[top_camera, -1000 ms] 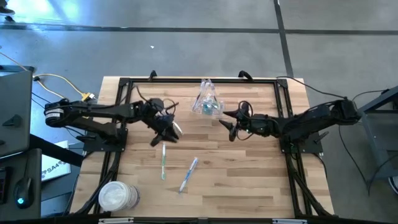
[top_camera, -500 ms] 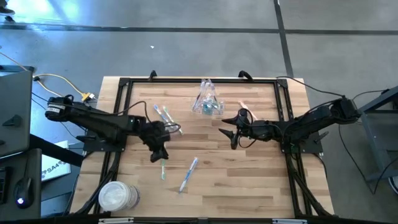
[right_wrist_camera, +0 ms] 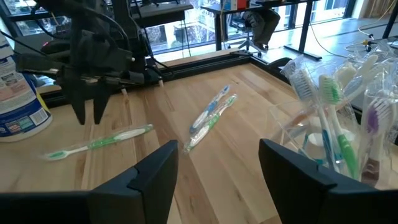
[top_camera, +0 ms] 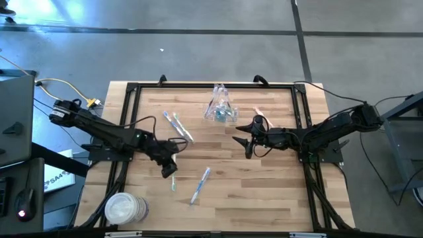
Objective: Pick & Place toothbrushing station
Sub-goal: Put the top blue toothbrush into the transparent organizer
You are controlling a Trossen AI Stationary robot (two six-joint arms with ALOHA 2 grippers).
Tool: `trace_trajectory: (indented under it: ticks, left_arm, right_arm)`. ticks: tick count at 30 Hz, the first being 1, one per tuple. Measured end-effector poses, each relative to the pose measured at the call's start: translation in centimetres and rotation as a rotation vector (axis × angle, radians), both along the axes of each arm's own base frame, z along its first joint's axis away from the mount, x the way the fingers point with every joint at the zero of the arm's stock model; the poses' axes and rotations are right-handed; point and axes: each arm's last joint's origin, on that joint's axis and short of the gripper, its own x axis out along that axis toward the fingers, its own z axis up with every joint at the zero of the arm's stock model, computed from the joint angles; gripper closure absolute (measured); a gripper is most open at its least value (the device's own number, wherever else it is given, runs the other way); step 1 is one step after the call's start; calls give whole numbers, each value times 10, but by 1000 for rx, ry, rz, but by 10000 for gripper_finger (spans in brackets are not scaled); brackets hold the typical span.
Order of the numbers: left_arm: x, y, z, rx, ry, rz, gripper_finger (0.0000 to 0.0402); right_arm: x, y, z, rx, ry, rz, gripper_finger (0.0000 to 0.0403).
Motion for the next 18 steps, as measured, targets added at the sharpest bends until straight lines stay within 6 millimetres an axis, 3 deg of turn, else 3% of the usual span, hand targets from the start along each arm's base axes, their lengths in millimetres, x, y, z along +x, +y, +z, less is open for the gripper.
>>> trace_trajectory:
  ticks: [10, 18]
  left_arm:
    - [-2, 3, -2, 86, 10, -10, 297]
    - [9, 1, 22, 292, -131, -221, 297]
  right_arm:
    - [0, 0, 0, 0, 2, 0, 188]
    - [0, 0, 0, 0, 3, 0, 188]
